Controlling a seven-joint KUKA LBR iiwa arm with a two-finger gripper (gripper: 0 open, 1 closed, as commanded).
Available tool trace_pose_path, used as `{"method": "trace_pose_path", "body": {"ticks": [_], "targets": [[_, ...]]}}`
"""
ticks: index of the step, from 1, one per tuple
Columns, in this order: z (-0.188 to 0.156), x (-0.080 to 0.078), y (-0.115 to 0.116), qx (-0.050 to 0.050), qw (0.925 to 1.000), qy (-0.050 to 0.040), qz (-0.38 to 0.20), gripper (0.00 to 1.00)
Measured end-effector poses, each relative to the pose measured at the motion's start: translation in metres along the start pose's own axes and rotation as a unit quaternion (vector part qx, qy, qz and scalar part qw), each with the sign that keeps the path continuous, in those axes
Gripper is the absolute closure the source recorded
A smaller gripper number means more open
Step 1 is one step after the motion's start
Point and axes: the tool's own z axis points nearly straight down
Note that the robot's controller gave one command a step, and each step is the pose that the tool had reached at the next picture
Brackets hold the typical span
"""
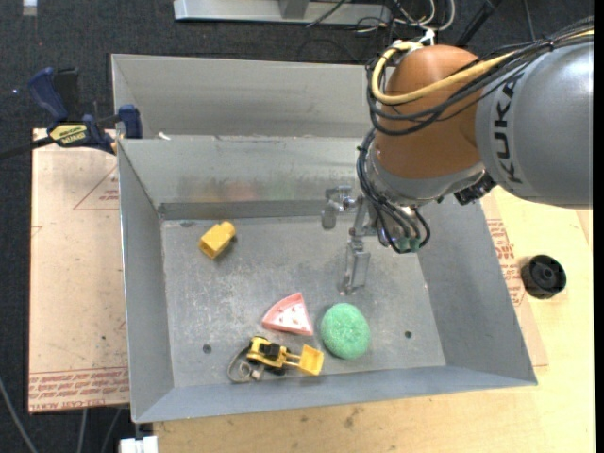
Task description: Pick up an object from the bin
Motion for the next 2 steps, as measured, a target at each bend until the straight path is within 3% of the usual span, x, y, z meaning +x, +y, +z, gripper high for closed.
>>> {"method": "trace_pose_path", "body": {"ticks": [1,2], "targets": [[-0.005,-0.001,0.0,0.0,1.0,-0.0038,0.001,0.0],[0.038,0.016,-0.009,-0.001,1.0,-0.0077,0.004,0.0]]}}
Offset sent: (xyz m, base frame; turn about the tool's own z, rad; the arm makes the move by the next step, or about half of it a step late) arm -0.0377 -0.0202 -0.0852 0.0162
